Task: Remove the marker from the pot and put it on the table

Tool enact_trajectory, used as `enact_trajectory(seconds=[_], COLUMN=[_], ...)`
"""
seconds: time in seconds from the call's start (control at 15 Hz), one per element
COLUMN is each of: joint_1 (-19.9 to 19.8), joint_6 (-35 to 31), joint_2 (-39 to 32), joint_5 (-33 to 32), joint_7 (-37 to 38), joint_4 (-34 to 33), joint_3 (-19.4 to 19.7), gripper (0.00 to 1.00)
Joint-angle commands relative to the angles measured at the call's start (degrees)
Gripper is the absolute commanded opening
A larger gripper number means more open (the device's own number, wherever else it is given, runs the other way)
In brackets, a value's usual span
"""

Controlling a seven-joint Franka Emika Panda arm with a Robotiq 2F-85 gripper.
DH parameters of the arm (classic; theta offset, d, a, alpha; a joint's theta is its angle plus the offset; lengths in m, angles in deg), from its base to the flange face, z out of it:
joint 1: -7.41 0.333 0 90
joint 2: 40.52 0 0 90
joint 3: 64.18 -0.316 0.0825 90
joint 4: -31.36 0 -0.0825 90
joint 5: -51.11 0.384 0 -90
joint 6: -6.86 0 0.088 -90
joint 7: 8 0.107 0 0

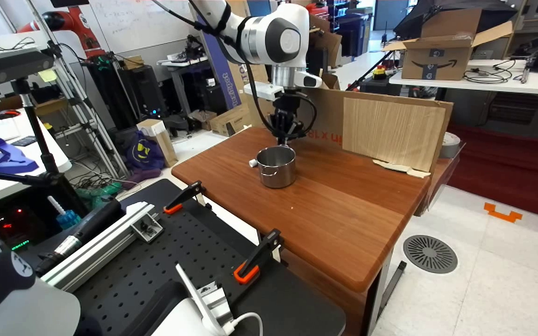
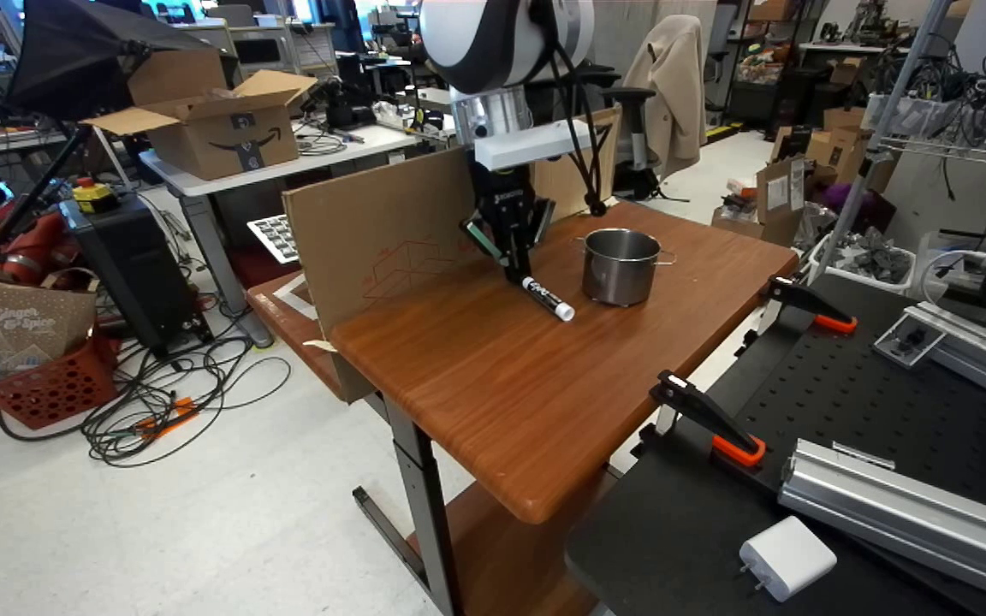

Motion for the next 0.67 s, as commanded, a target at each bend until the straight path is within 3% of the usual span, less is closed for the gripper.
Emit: enact_trajectory(seconds=[0.0,0.07,0.13,0.6], joint_1=[1.4,1.4,1.5,1.7], joint_6=[0.3,0.5,0.5,0.0], joint_2=[-1.9,-1.9,-2.0,-1.8], joint_5=[-1.5,-1.5,-1.6,-1.5], joint_7=[1.6,1.7,1.8,1.9], joint_4=[-2.4,-2.6,-2.7,-2.5], joint_3=[1.1,1.2,1.3,1.4], gripper=[0.05,0.44,0.45,0.95])
